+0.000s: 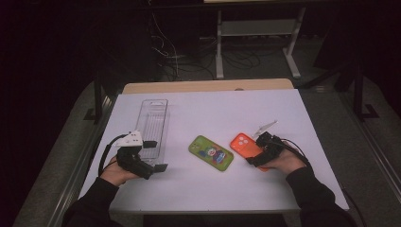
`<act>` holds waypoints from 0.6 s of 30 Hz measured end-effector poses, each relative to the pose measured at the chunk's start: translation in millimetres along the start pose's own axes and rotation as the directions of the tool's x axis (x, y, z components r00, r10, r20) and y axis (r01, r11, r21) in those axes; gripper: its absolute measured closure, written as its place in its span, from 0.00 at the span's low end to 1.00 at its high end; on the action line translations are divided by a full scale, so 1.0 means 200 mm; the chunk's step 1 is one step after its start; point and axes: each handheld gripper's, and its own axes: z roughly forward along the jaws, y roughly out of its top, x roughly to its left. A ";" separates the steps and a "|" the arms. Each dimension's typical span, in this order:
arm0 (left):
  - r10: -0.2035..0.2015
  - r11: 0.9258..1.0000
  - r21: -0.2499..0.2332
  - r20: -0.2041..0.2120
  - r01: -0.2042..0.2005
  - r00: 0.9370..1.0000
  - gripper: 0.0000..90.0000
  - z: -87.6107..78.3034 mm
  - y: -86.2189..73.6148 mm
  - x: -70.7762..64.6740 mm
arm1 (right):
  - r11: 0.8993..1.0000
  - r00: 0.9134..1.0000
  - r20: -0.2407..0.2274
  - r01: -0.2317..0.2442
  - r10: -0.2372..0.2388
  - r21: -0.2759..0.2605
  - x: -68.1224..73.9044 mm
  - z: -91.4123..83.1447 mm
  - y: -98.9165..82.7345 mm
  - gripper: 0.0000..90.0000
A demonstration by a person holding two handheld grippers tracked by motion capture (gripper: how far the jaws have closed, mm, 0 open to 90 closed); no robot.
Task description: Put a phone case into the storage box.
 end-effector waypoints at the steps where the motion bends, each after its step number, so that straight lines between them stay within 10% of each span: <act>1: 0.002 1.000 -0.001 0.001 -0.002 1.000 0.00 0.00 0.00 0.00 | 1.000 1.000 0.000 0.000 0.000 0.000 0.00 0.00 0.00 0.17; 18: -0.003 1.000 -0.026 -0.002 0.003 1.000 0.00 0.00 0.08 0.03 | 1.000 0.999 -0.037 -0.006 0.005 -0.023 -0.04 -0.06 0.03 0.17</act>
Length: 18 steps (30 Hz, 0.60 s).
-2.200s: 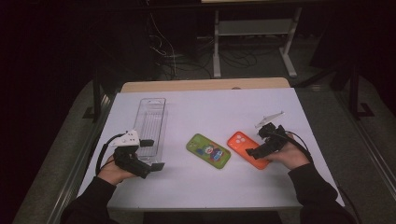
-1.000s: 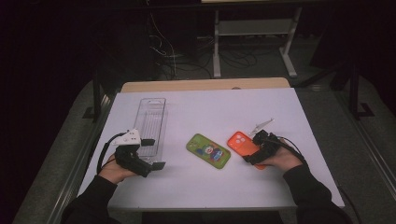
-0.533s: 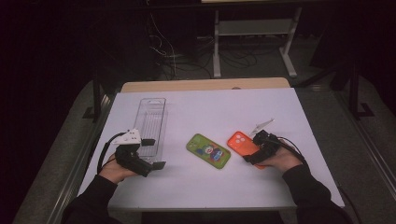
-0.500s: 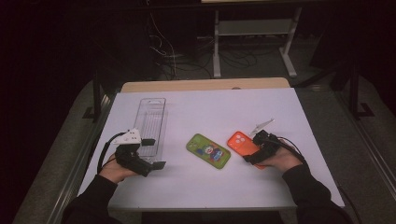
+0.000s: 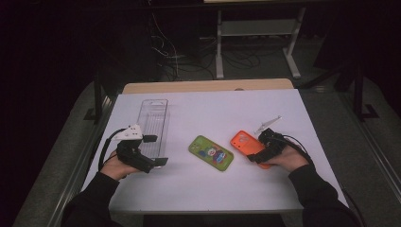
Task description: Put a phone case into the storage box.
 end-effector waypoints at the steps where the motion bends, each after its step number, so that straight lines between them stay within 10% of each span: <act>1: 0.013 1.000 0.008 -0.001 -0.013 1.000 0.00 0.00 0.01 0.00 | 1.000 1.000 0.000 0.000 0.000 -0.002 0.00 -0.01 0.00 0.17; 18: 0.086 0.996 0.017 0.060 -0.087 0.994 0.00 0.09 0.16 -0.01 | 0.988 0.987 -0.061 0.148 -0.150 -0.044 0.04 -0.13 0.15 0.17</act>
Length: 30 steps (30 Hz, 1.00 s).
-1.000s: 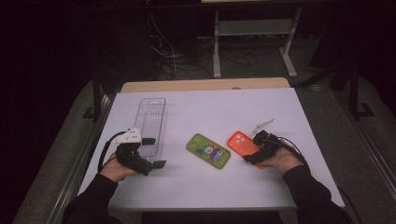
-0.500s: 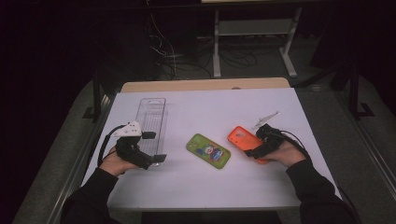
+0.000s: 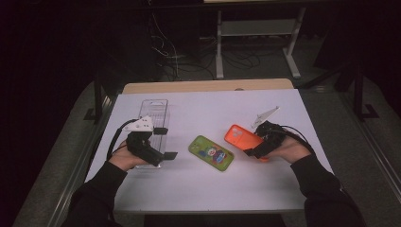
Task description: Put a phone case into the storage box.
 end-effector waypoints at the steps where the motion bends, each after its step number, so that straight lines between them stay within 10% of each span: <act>1: 0.002 1.000 -0.002 0.005 -0.002 1.000 0.00 0.01 0.01 0.00 | 1.000 1.000 -0.006 0.011 -0.011 0.005 0.01 0.00 0.01 0.17; 30: 0.129 0.991 0.005 0.137 -0.131 0.982 0.00 0.27 0.26 0.03 | 0.973 0.966 -0.126 0.229 -0.225 0.018 0.09 0.04 0.23 0.17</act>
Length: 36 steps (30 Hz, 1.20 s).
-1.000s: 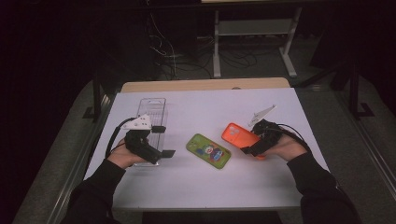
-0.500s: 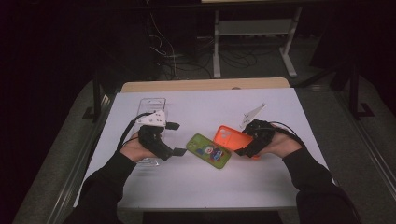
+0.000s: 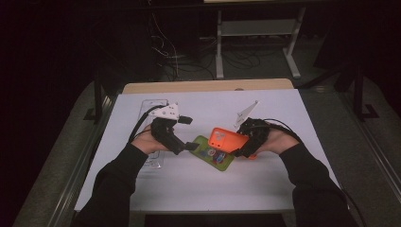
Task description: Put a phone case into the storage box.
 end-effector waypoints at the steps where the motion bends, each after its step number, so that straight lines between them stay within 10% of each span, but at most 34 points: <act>1: 0.013 1.000 0.012 0.004 -0.014 1.000 0.00 0.01 0.01 0.00 | 1.000 1.000 -0.006 0.000 0.000 0.002 0.00 0.00 0.01 0.17; 15: 0.078 0.991 0.102 0.119 -0.090 0.990 0.00 0.09 0.00 -0.06 | 0.994 0.988 -0.106 0.110 -0.108 0.018 0.08 0.09 0.07 0.17; 36: 0.138 0.951 0.255 0.158 -0.176 0.978 0.00 0.26 -0.03 -0.14 | 0.968 0.960 -0.124 0.252 -0.250 -0.007 0.23 0.10 0.17 0.17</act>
